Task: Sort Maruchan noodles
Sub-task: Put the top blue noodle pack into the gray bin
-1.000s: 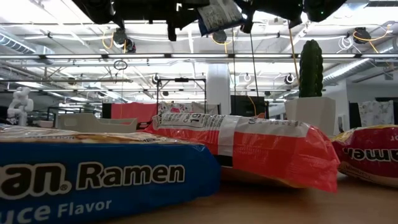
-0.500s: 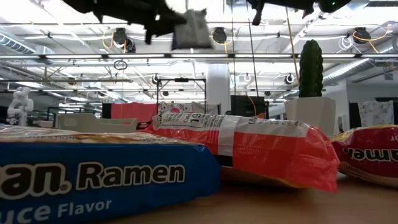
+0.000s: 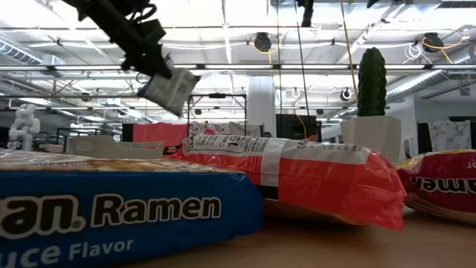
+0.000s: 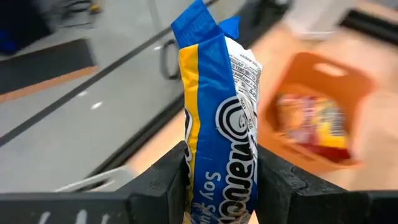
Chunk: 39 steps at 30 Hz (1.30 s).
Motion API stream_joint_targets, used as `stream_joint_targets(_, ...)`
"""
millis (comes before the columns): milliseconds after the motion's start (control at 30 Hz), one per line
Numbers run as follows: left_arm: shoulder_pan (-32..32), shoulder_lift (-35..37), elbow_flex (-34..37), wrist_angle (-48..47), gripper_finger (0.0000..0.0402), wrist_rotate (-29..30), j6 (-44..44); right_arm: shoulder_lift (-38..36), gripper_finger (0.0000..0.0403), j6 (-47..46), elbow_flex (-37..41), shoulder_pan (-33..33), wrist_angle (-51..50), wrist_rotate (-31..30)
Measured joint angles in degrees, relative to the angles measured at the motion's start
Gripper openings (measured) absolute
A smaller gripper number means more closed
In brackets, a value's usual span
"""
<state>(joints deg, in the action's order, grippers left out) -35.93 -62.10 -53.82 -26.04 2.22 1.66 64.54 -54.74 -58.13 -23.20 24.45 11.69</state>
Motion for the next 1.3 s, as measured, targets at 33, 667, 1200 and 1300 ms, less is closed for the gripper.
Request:
stream_joint_targets(33,-0.53,0.44,0.00,-1.31,0.0143,1.13,-0.05,0.14,0.0151,0.55,0.00,0.59,-0.13,-1.18)
stream_joint_targets(667,-7.35,-6.03,-0.02,-16.43,0.0145,19.22,-5.88,0.74,0.0151,0.11,0.00,1.53,-0.81,-2.43)
stream_joint_targets(1200,-9.18,-13.71,-0.02,-24.57,0.0145,26.36,-2.06,0.74,0.0151,-0.04,0.00,-4.82,-1.23,8.39)
stream_joint_targets(1300,-8.97,-13.71,-0.02,-24.92,0.0148,26.37,0.28,0.74,0.0151,-0.24,0.00,-6.61,-1.23,10.95)
